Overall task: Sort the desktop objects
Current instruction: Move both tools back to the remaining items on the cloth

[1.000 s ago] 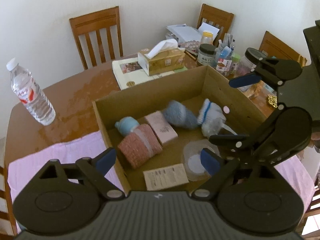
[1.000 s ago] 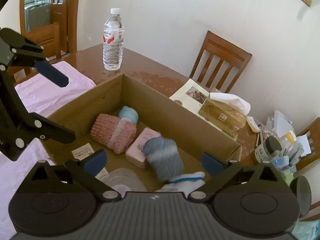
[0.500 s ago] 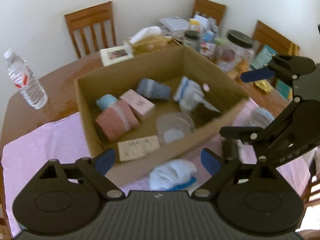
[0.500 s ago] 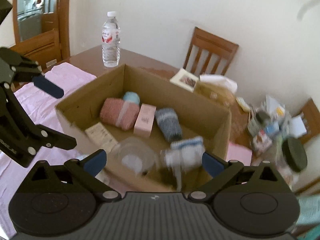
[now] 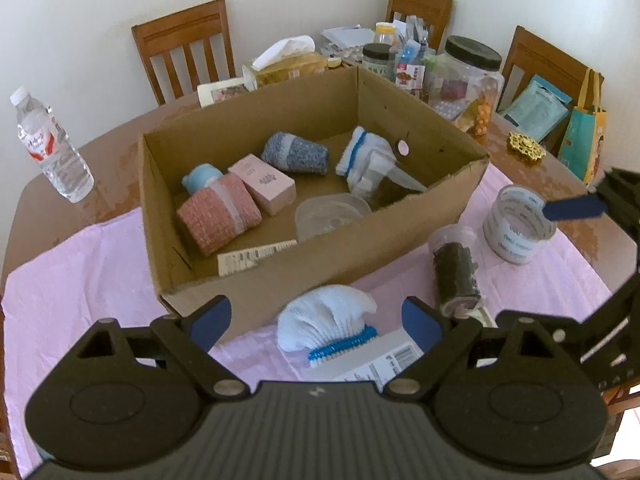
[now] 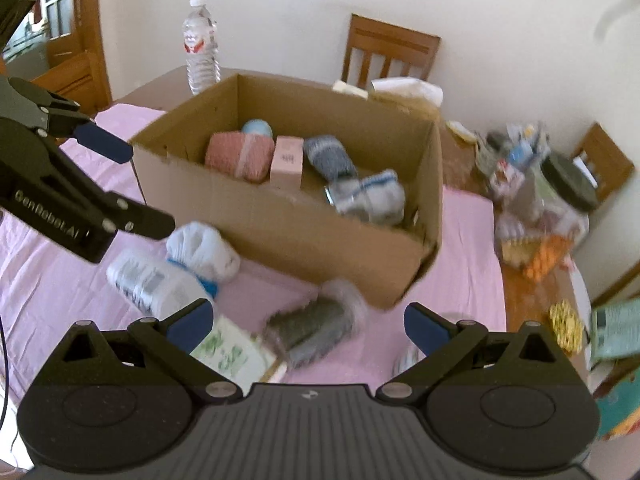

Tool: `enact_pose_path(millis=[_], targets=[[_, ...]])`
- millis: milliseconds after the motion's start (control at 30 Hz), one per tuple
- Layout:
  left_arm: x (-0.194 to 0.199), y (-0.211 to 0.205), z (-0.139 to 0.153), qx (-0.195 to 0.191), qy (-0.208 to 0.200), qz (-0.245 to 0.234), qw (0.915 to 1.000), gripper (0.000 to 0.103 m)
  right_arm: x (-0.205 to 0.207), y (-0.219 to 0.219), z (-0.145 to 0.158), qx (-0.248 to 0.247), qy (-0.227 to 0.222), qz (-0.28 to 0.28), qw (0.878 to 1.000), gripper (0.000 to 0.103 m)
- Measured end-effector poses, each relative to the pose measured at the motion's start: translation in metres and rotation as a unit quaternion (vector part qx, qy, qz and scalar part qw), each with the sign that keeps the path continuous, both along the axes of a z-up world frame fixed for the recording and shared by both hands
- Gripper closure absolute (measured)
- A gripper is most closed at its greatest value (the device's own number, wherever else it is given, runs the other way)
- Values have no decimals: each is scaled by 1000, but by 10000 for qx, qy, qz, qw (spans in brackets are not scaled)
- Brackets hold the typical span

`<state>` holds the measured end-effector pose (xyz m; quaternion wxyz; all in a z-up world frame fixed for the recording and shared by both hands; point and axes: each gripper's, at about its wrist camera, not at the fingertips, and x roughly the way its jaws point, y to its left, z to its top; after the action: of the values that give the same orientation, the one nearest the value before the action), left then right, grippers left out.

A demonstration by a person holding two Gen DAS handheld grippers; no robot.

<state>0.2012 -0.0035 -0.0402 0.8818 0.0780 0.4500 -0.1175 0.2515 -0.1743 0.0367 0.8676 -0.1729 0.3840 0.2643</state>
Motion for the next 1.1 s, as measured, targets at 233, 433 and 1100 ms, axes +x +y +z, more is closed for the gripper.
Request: enact_pose_path(millis=[233,433,1100], targets=[[9,-5,-17,151,-17,259,9995,11,-19,-10,-15,186,196,-363,9990,0],[14,-4,-31,106,123,396,9991,11,-28,-13,-23,260,283,-479,9981,0],[-28,-4,-36,-141,361,590,9975,11,-28,-34,-35,735,623,-609,9935,0]])
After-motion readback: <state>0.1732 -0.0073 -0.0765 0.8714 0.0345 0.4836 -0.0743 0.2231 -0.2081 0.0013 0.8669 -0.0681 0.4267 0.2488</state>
